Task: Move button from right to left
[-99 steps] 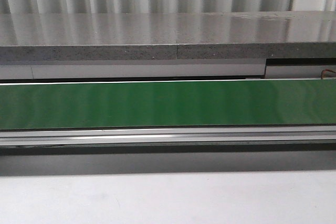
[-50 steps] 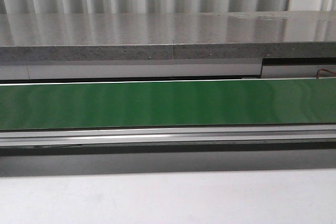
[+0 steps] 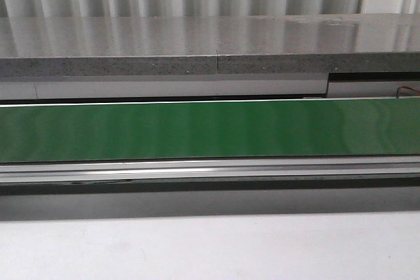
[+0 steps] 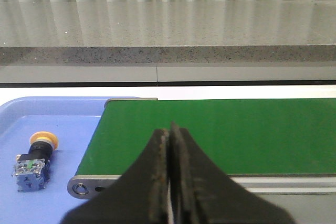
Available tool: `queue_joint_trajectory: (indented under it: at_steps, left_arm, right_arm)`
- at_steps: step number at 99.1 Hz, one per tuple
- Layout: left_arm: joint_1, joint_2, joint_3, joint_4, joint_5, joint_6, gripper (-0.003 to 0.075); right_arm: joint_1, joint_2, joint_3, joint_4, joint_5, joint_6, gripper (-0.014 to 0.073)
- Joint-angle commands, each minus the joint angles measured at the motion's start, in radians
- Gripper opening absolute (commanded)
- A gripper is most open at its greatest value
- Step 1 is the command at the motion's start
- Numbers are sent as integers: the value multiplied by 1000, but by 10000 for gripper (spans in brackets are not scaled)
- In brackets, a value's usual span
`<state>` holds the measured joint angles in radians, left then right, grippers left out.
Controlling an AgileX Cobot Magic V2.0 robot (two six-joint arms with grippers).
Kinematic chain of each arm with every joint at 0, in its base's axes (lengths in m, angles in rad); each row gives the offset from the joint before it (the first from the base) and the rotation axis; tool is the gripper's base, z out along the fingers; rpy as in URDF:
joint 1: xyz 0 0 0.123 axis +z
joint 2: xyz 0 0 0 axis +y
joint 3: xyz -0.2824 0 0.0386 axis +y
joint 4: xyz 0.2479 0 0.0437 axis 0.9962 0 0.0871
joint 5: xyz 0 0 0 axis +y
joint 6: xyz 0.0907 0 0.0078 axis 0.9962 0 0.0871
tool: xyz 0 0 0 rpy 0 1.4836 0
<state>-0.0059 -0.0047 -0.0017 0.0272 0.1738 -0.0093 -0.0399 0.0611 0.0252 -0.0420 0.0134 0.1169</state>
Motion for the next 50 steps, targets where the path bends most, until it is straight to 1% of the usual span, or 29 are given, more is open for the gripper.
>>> queue_joint_trajectory:
  at_steps: [1,9,31,50]
  left_arm:
    - [-9,-34,24,-6,-88,-8,-20]
    - [-9,-34,24,-6,-88,-8,-20]
    - [-9,-34,24,-6,-88,-8,-20]
    - [-9,-34,24,-6,-88,-8,-20]
  right_arm:
    - [-6,-39,-15,10,-62,-21,-67]
    - [-10,-92,-14,10,-55,-36,-67]
    - [-9,-87,-14,9,-8,-36,-67]
    - [-9,-87,-14,9,-2,-36,-67]
